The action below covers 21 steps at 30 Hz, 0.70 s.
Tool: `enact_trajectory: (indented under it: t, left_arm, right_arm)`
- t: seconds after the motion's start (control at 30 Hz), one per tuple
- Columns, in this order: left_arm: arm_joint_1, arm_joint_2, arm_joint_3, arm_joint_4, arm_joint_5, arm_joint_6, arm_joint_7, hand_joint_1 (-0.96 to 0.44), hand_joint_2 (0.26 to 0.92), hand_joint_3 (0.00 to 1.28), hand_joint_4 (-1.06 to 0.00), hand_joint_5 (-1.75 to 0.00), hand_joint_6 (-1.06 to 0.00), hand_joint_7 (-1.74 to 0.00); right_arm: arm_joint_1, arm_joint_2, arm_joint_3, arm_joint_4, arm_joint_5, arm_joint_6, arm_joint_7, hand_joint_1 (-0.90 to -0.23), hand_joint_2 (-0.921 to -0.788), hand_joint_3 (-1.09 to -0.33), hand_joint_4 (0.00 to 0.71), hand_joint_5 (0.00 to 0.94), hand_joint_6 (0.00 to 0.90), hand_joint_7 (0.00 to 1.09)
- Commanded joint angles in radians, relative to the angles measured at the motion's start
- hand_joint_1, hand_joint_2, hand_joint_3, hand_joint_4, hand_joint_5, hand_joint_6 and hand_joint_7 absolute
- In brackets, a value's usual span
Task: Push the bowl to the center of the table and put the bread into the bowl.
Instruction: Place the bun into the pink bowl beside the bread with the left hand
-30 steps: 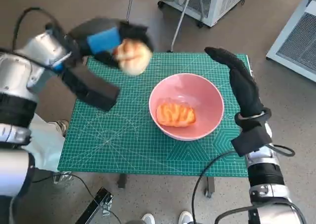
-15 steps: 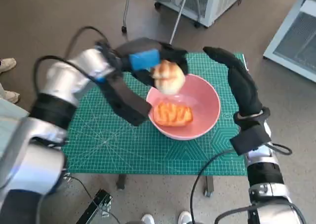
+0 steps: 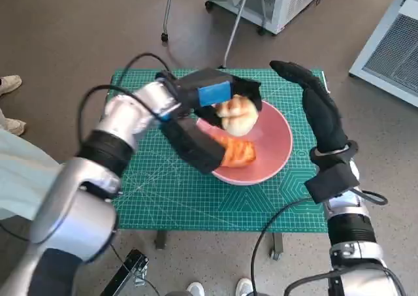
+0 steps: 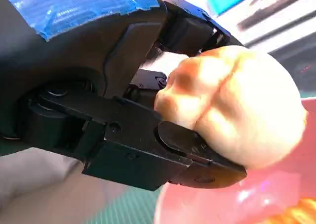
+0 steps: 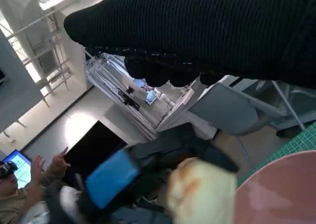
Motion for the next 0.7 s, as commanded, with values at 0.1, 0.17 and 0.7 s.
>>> enact_trajectory:
  t: [0.1,0.17,0.7]
  left_arm:
    - [0.038,-0.038,0.005,-0.025,-0.032,0.108,-0.087,-0.24,0.889,0.06,-0.03,-0.03,-0.08,-0.17]
    - [0.047,-0.032,-0.005,-0.022,-0.025,0.076,-0.044,-0.28,0.890,0.05,-0.02,-0.02,-0.09,-0.16]
    - [0.077,0.016,0.028,-0.076,-0.073,0.027,-0.039,-0.47,0.920,0.04,0.00,0.00,-0.09,-0.12]
  right_arm:
    - [0.025,-0.010,-0.007,-0.002,0.007,0.007,0.006,-0.614,-0.921,-0.707,0.284,0.007,-0.001,0.60]
    - [0.025,-0.013,-0.008,-0.002,0.006,0.006,0.005,-0.613,-0.921,-0.707,0.283,0.006,-0.001,0.60]
    - [0.014,-0.024,-0.020,0.003,0.011,0.002,0.009,-0.597,-0.921,-0.707,0.267,0.000,-0.001,0.60]
